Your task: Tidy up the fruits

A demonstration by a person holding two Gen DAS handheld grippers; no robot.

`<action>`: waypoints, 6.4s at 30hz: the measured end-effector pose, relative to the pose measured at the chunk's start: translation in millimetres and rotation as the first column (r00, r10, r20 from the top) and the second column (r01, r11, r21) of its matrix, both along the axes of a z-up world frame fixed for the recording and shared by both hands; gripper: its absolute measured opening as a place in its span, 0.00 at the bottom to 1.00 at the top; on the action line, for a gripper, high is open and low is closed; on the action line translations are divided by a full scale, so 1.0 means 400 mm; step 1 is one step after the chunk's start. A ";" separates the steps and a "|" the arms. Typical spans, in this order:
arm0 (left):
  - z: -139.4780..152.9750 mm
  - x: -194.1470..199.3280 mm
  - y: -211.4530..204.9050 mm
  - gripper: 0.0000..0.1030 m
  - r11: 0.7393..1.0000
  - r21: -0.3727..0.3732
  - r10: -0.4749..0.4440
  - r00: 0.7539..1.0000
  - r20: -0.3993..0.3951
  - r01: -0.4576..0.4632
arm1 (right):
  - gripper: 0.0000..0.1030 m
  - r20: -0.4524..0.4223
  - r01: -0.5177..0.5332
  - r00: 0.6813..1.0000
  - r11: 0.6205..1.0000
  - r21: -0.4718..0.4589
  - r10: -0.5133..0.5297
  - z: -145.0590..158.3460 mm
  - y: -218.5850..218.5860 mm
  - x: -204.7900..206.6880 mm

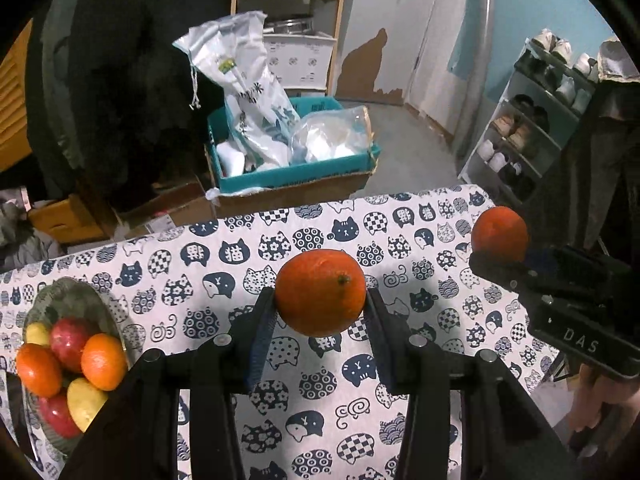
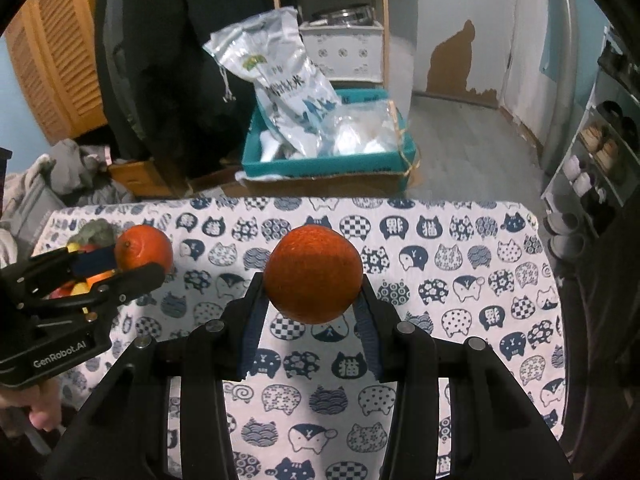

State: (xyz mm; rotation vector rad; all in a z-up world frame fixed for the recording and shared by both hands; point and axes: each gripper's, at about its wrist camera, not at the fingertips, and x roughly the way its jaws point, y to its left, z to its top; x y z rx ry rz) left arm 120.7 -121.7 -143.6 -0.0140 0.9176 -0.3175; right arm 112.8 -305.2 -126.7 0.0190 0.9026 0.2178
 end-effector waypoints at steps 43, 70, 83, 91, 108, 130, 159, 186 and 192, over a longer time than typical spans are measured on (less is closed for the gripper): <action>0.204 -0.171 0.303 0.44 0.985 -0.009 0.174 0.968 0.180 -0.175 | 0.41 0.151 -0.273 0.952 0.962 0.026 0.266 0.182 0.270 -0.105; 0.007 -0.163 0.596 0.44 0.917 0.029 0.399 0.917 0.002 -0.399 | 0.41 -0.012 -0.418 0.907 0.906 0.066 0.420 0.062 0.592 0.027; -0.125 -0.166 0.672 0.44 0.901 0.047 0.433 0.892 -0.127 -0.431 | 0.41 -0.133 -0.480 0.866 0.876 0.049 0.482 -0.081 0.768 0.091; -0.168 -0.167 0.691 0.44 0.896 0.052 0.443 0.880 -0.171 -0.441 | 0.41 -0.212 -0.491 0.846 0.870 0.045 0.489 -0.181 0.816 0.111; -0.180 -0.166 0.712 0.65 0.882 0.048 0.469 0.864 -0.181 -0.469 | 0.42 -0.248 -0.505 0.827 0.861 0.065 0.504 -0.219 0.863 0.127; -0.061 -0.205 0.731 0.66 0.857 -0.006 0.513 0.854 -0.082 -0.515 | 0.56 -0.111 -0.438 0.890 0.896 0.067 0.443 -0.079 0.797 0.105; 0.238 -0.328 0.724 0.90 0.831 -0.039 0.550 0.808 0.214 -0.555 | 0.77 0.232 -0.391 0.893 0.920 -0.023 0.386 0.256 0.623 -0.109; 0.384 -0.385 0.619 0.99 0.834 0.070 0.466 0.765 0.444 -0.548 | 0.77 0.339 -0.280 0.897 0.958 -0.065 0.285 0.299 0.482 -0.162; 0.382 -0.383 0.609 0.99 0.838 0.076 0.457 0.771 0.444 -0.541 | 0.77 0.347 -0.279 0.893 0.958 -0.068 0.285 0.300 0.474 -0.163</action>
